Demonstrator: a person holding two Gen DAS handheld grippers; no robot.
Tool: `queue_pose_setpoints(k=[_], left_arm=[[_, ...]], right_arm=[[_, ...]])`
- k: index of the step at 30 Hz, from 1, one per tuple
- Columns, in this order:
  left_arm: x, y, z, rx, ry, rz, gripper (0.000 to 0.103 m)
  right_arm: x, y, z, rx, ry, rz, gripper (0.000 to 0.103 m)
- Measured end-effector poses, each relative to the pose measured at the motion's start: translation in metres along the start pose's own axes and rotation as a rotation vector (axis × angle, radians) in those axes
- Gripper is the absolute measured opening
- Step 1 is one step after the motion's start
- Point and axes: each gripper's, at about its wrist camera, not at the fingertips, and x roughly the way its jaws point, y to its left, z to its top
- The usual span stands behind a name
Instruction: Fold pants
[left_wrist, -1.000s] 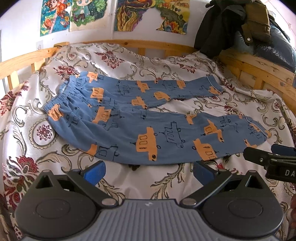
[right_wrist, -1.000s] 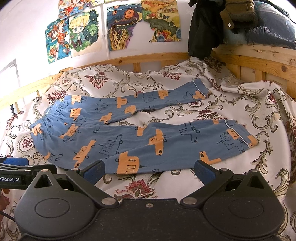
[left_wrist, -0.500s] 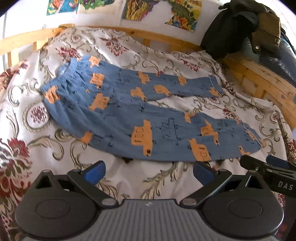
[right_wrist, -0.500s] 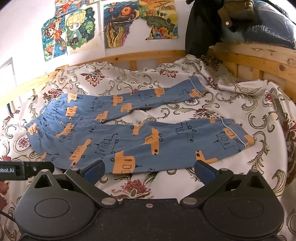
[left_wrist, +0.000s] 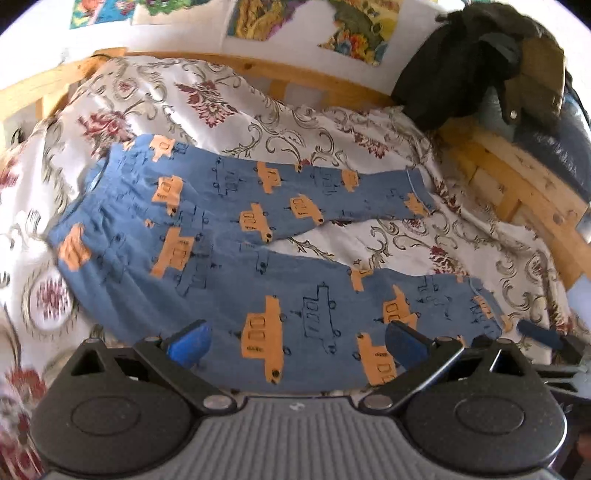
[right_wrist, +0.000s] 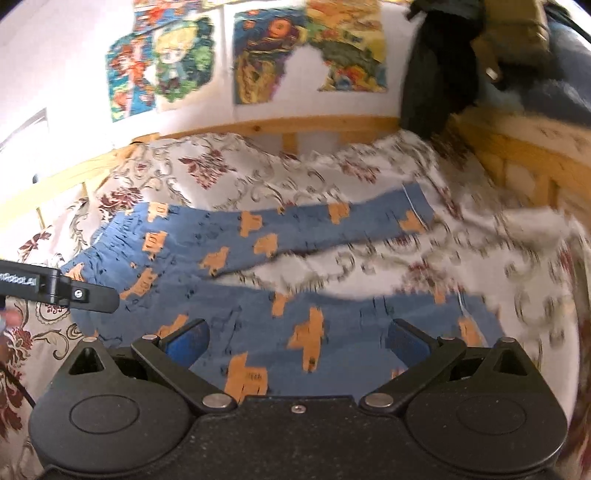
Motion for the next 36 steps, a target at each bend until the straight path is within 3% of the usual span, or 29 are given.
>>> queue_pose_setpoints(k=[5, 10, 16, 24, 27, 31, 36], left_arm=[[0.023, -0.011, 0.028, 0.188, 0.019, 0.049, 0.103], [0.058, -0.010, 0.067, 0.298, 0.086, 0.019, 0.103], [0.097, 0.014, 0.127, 0.417, 0.033, 0.063, 0.103], [0.145, 0.080, 0.193, 0.586, -0.005, 0.170, 0.103], [0.164, 0.107, 0.212, 0.610, 0.042, 0.181, 0.103], [0.187, 0.138, 0.228, 0.557, 0.115, 0.138, 0.101], [0.202, 0.159, 0.230, 0.562, 0.178, 0.107, 0.090]], right_arm=[[0.029, -0.012, 0.026, -0.098, -0.014, 0.063, 0.102], [0.069, -0.027, 0.051, -0.174, 0.023, 0.141, 0.102], [0.150, -0.030, 0.093, -0.307, 0.078, 0.267, 0.103], [0.282, 0.002, 0.131, -0.531, 0.109, 0.468, 0.102], [0.327, 0.024, 0.146, -0.602, 0.118, 0.564, 0.102], [0.379, 0.055, 0.172, -0.655, 0.163, 0.676, 0.102], [0.419, 0.083, 0.194, -0.686, 0.172, 0.707, 0.090]])
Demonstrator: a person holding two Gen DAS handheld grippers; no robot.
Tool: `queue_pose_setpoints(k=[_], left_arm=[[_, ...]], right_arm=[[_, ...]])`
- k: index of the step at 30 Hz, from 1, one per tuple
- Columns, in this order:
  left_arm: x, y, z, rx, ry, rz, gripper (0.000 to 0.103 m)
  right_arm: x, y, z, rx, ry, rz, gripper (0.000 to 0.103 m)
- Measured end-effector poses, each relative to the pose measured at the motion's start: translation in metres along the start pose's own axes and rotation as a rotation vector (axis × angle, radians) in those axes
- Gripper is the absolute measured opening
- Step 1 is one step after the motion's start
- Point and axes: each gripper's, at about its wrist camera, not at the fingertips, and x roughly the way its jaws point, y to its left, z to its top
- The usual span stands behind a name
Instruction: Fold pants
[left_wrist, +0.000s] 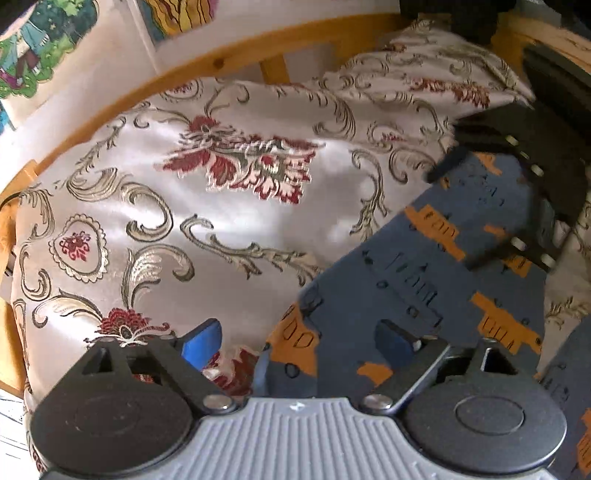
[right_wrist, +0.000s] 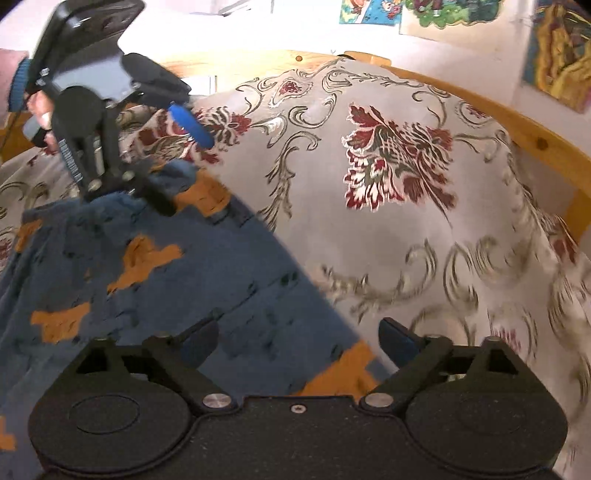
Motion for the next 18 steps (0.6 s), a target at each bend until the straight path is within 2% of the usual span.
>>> queue_pose_setpoints(k=[1, 5, 9, 11, 13, 15, 17, 18], left_arm=[[0.001, 0.002, -0.001, 0.001, 0.008, -0.003, 0.088], [0.003, 0.013, -0.003, -0.026, 0.040, 0.005, 0.076], [0.006, 0.021, -0.008, -0.039, 0.093, 0.034, 0.058], [0.007, 0.024, -0.010, -0.050, 0.101, 0.031, 0.056], [0.007, 0.025, -0.010, -0.056, 0.099, 0.020, 0.052], [0.008, 0.025, -0.009, -0.052, 0.107, 0.020, 0.044], [0.011, 0.023, -0.006, -0.045, 0.120, 0.029, 0.043], [0.012, 0.023, -0.004, -0.045, 0.124, 0.033, 0.042]], right_arm=[[0.006, -0.002, 0.003, -0.003, 0.002, 0.000, 0.088], [0.026, -0.011, 0.007, 0.000, 0.019, -0.001, 0.067], [0.038, -0.013, 0.010, -0.006, 0.035, -0.001, 0.047], [0.040, -0.011, 0.012, -0.017, 0.039, 0.012, 0.043], [0.043, -0.007, 0.015, -0.039, 0.049, 0.019, 0.042], [0.048, -0.005, 0.017, -0.060, 0.077, 0.021, 0.040], [0.052, -0.004, 0.016, -0.070, 0.097, 0.017, 0.038], [0.052, -0.004, 0.015, -0.072, 0.103, 0.014, 0.033]])
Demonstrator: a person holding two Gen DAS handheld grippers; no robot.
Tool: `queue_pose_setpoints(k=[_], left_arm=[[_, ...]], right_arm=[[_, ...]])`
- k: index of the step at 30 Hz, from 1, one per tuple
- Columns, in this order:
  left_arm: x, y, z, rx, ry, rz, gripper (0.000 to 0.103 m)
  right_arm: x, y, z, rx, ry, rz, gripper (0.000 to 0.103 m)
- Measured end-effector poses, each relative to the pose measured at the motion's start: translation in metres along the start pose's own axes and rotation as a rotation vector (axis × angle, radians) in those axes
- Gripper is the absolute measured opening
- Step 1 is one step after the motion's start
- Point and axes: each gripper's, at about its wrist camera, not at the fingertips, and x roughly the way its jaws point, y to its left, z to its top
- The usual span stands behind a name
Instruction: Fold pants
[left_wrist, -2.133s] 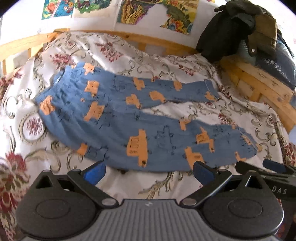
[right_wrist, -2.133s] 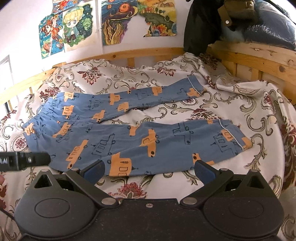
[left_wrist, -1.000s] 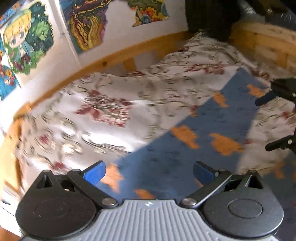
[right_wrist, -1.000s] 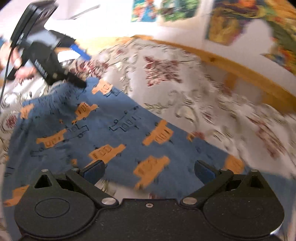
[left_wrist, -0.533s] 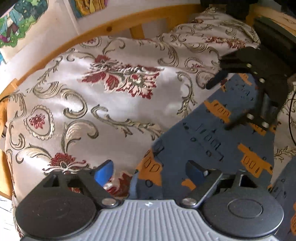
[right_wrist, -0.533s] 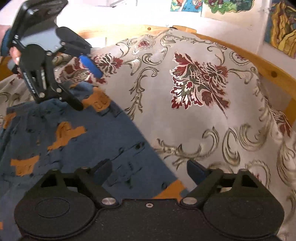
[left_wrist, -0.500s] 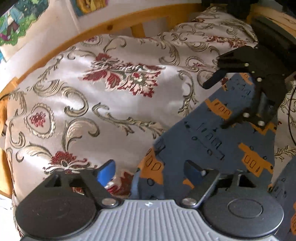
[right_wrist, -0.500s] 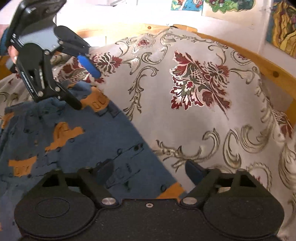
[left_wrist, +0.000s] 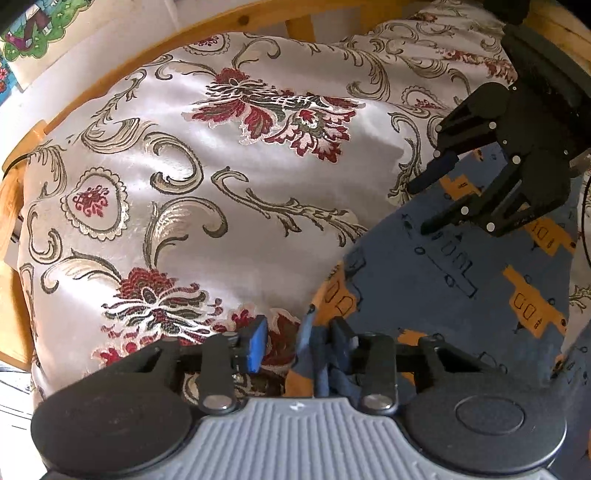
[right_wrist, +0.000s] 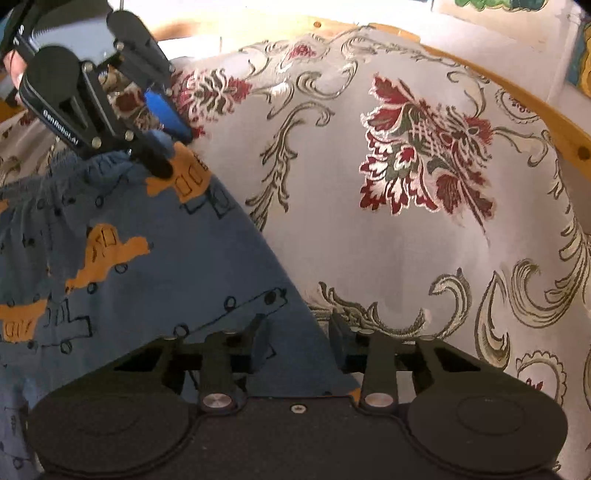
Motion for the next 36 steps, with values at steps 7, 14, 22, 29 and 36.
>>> queue_pose_setpoints(k=[7, 14, 22, 29, 36], left_arm=[[0.005, -0.009, 0.010, 0.016, 0.027, 0.005, 0.014], [-0.021, -0.020, -0.006, 0.019, -0.077, 0.072, 0.006], [-0.053, -0.057, -0.043, 0.153, -0.180, 0.113, 0.006], [-0.053, -0.087, -0.066, 0.278, -0.155, 0.152, 0.006], [-0.072, -0.099, -0.091, 0.317, -0.196, 0.169, 0.005]], right_arm=[[-0.007, 0.004, -0.006, 0.005, -0.013, -0.067, 0.000], [-0.048, 0.032, -0.012, -0.006, -0.111, -0.155, 0.000], [-0.076, 0.092, -0.039, -0.141, -0.097, -0.164, 0.000], [-0.073, 0.102, -0.050, -0.138, -0.089, -0.176, 0.000], [-0.115, 0.146, -0.055, -0.170, -0.102, -0.163, 0.000]])
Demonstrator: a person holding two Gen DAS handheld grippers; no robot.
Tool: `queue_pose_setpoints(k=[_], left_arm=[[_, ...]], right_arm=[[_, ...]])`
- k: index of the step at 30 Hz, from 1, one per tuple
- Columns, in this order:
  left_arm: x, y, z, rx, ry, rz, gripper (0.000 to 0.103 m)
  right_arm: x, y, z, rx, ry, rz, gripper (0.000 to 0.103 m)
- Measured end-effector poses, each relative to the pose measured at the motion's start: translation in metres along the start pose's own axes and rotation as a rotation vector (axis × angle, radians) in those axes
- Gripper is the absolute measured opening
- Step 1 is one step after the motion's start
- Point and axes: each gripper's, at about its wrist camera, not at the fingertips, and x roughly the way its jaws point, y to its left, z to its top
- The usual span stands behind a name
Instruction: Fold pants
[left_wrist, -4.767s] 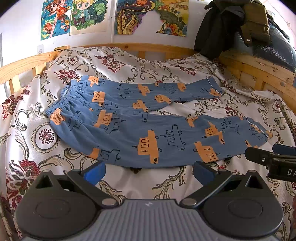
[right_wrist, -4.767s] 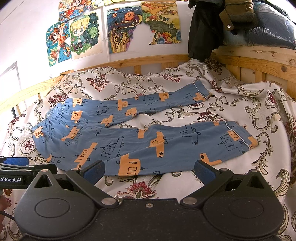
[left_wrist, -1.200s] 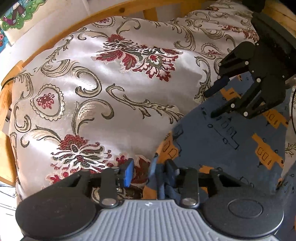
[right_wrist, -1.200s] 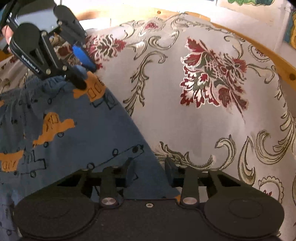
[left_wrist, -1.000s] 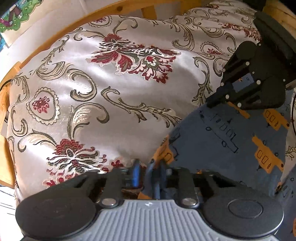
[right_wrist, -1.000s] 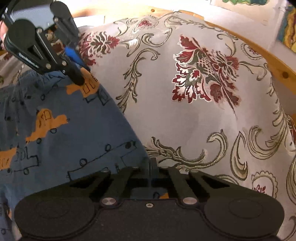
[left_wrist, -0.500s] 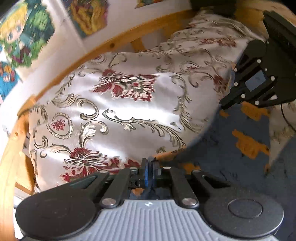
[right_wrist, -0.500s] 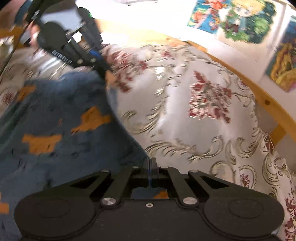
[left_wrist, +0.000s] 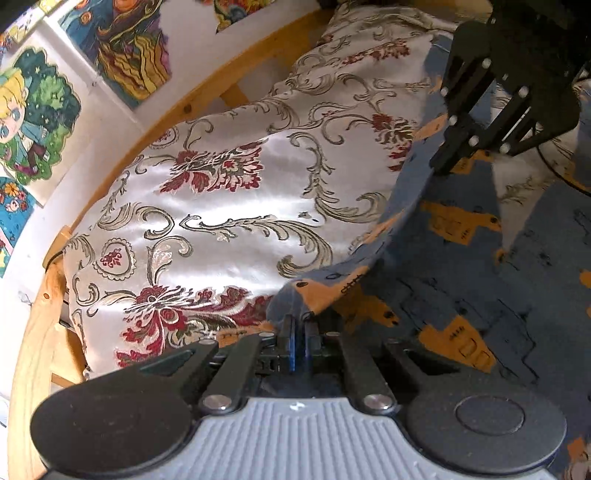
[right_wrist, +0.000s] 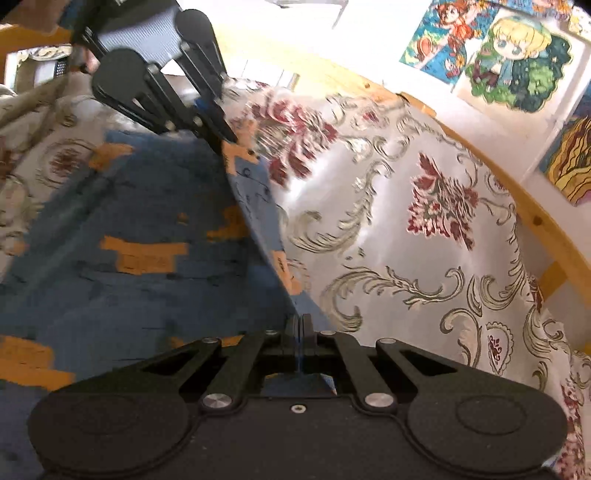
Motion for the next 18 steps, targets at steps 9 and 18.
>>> queue_pose_setpoints(k=[9, 18], left_arm=[[-0.037, -0.029, -0.024, 0.050, -0.022, -0.010, 0.005], [-0.059, -0.074, -0.052, 0.097, 0.007, -0.023, 0.005]], right_arm=[[-0.064, 0.079, 0.006, 0.066, 0.043, 0.010, 0.000], [-0.077, 0.162, -0.007, 0.078, 0.084, -0.096, 0.000]])
